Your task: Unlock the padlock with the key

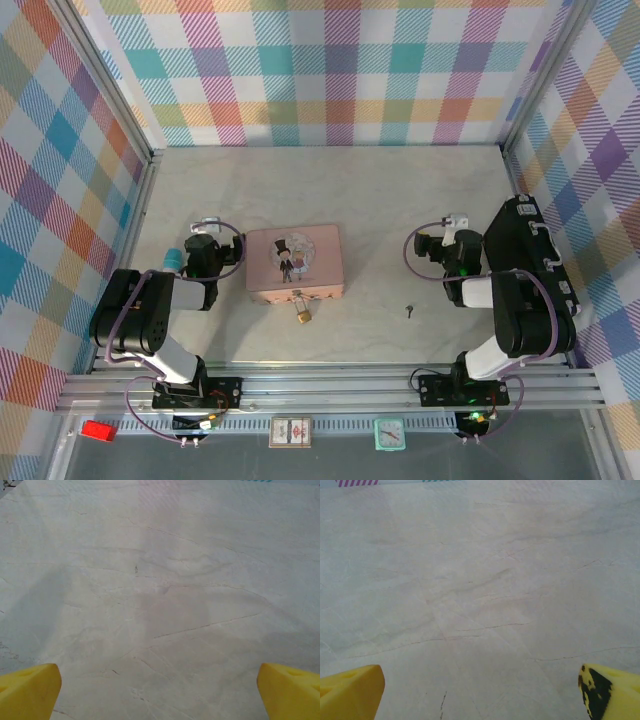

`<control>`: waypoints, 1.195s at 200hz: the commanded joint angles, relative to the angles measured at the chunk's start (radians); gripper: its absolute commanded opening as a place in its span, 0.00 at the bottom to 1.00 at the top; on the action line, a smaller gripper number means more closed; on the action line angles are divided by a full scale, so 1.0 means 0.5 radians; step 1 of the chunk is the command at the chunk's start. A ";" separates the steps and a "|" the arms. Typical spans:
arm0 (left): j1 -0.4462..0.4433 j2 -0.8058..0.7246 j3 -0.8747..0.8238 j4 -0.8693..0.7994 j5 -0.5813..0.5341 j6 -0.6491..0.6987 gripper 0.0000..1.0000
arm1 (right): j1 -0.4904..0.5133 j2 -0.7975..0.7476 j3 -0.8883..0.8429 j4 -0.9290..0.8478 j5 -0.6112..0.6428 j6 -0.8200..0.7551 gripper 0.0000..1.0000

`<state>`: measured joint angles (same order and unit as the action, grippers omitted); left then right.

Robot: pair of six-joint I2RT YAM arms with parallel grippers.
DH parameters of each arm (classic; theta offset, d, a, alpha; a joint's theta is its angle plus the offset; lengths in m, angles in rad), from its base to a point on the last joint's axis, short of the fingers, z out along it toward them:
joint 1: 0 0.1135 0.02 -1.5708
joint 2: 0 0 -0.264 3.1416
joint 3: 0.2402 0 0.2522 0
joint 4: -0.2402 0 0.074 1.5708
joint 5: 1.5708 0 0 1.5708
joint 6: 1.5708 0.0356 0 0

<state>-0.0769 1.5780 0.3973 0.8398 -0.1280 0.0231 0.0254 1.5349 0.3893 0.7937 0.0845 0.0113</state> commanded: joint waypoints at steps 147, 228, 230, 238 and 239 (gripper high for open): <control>0.000 0.001 0.037 0.023 0.005 0.012 1.00 | -0.008 -0.002 0.041 0.076 -0.040 0.023 0.99; -0.014 -0.010 -0.043 0.162 -0.288 -0.076 1.00 | 0.001 -0.030 0.013 0.100 -0.205 -0.064 0.99; -0.016 -0.011 -0.049 0.172 -0.299 -0.079 1.00 | 0.005 -0.032 0.009 0.102 -0.206 -0.067 0.99; -0.018 -0.021 -0.076 0.208 -0.344 -0.091 1.00 | 0.020 -0.057 -0.002 0.106 -0.207 -0.087 0.99; -0.018 -0.024 -0.079 0.214 -0.349 -0.095 1.00 | 0.020 -0.060 -0.005 0.106 -0.208 -0.088 0.99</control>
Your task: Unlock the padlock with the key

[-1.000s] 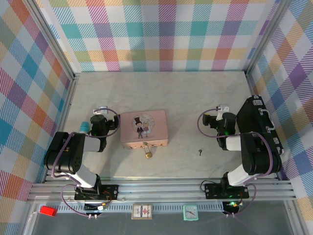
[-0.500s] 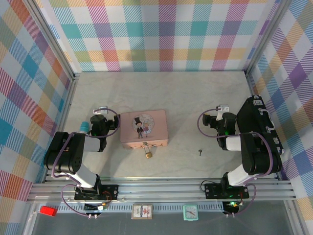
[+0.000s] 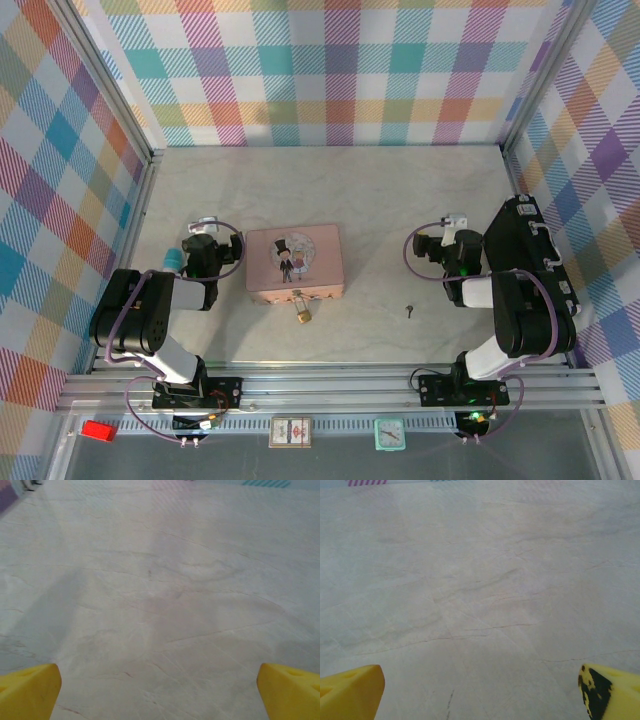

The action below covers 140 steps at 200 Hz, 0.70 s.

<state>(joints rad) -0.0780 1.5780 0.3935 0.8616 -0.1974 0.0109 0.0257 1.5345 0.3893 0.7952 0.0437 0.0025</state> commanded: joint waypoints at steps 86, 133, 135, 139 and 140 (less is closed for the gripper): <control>-0.040 -0.777 -0.105 -0.401 -0.403 -0.165 1.00 | 0.160 -0.897 0.143 -0.747 -0.200 0.086 0.99; -0.040 -1.203 0.366 -1.641 -0.505 -0.674 1.00 | 0.163 -1.285 0.737 -1.872 -0.388 0.653 0.99; -0.039 -1.210 0.381 -1.677 -0.521 -0.705 1.00 | 0.162 -1.290 0.767 -1.922 -0.401 0.672 0.99; -0.037 -1.227 0.406 -1.741 -0.549 -0.769 1.00 | 0.162 -1.303 0.824 -2.014 -0.418 0.714 0.99; -0.037 -1.231 0.412 -1.766 -0.554 -0.785 1.00 | 0.162 -1.305 0.839 -2.038 -0.422 0.726 0.99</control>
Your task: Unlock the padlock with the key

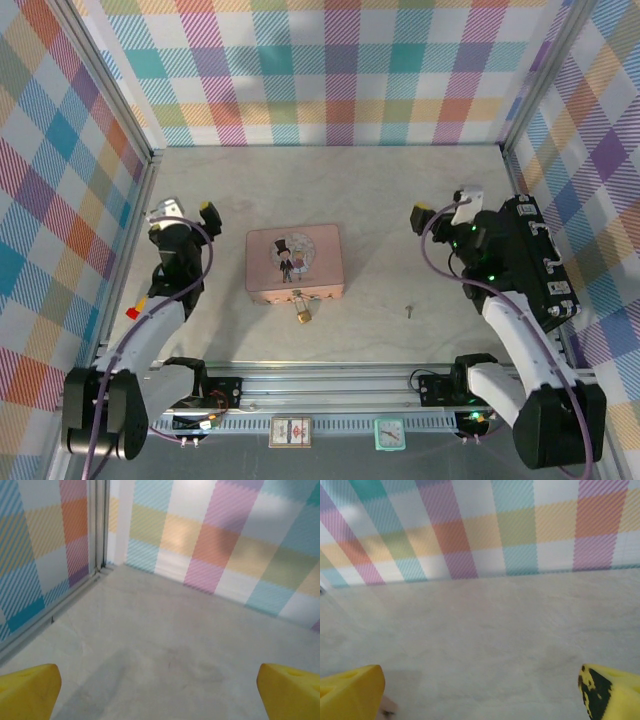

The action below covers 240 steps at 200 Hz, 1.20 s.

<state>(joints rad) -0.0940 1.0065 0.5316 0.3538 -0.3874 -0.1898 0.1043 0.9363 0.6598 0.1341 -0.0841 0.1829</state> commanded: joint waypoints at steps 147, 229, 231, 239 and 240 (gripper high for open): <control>-0.263 -0.574 0.275 -1.631 0.734 -0.621 1.00 | 0.704 0.324 0.698 -2.232 0.051 0.570 0.99; -0.527 -1.078 -0.175 -1.373 0.715 -0.437 1.00 | 0.989 0.882 0.548 -2.272 0.172 0.799 0.73; -0.527 -1.081 -0.181 -1.362 0.719 -0.435 1.00 | 0.990 0.896 0.548 -2.274 0.175 0.801 0.73; -0.527 -1.095 -0.216 -1.328 0.737 -0.425 1.00 | 0.994 0.943 0.552 -2.276 0.196 0.813 0.71; -0.527 -1.097 -0.221 -1.325 0.738 -0.422 1.00 | 0.996 0.949 0.553 -2.277 0.199 0.814 0.70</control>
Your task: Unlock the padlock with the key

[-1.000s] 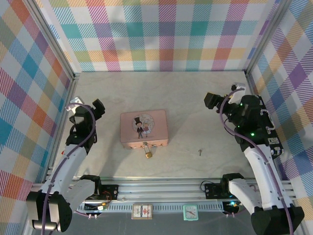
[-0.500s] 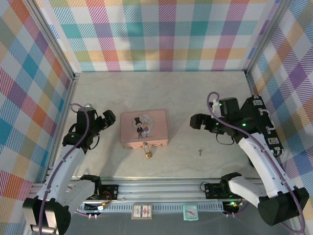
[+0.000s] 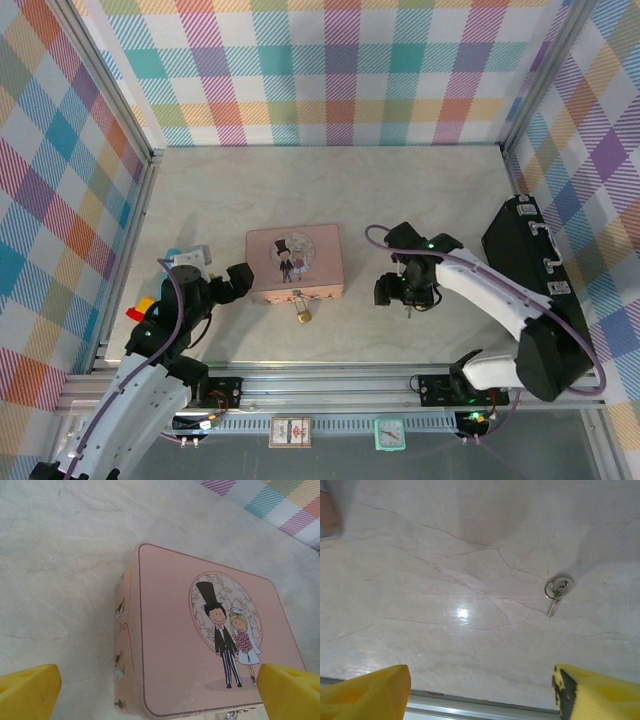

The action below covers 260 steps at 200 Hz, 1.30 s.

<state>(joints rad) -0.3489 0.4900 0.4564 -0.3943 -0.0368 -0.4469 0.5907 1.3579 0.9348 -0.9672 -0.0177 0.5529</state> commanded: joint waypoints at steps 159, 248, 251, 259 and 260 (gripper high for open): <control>-0.016 -0.213 -0.258 0.310 0.033 0.129 1.00 | 0.030 0.691 0.100 0.042 0.376 0.204 0.39; -0.017 -0.179 -0.267 0.347 0.044 0.127 1.00 | 0.098 0.600 0.196 0.172 0.181 0.177 0.28; -0.017 -0.179 -0.268 0.347 0.046 0.127 1.00 | 0.098 0.591 0.203 0.164 0.197 0.173 0.28; -0.017 -0.180 -0.268 0.345 0.045 0.128 1.00 | 0.096 0.577 0.220 0.127 0.251 0.161 0.29; -0.017 -0.181 -0.268 0.345 0.044 0.127 1.00 | 0.097 0.576 0.223 0.120 0.255 0.160 0.29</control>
<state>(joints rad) -0.3508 0.4019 0.3355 -0.2546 -0.0254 -0.3958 0.6346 1.6897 1.0130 -0.8867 0.0963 0.6399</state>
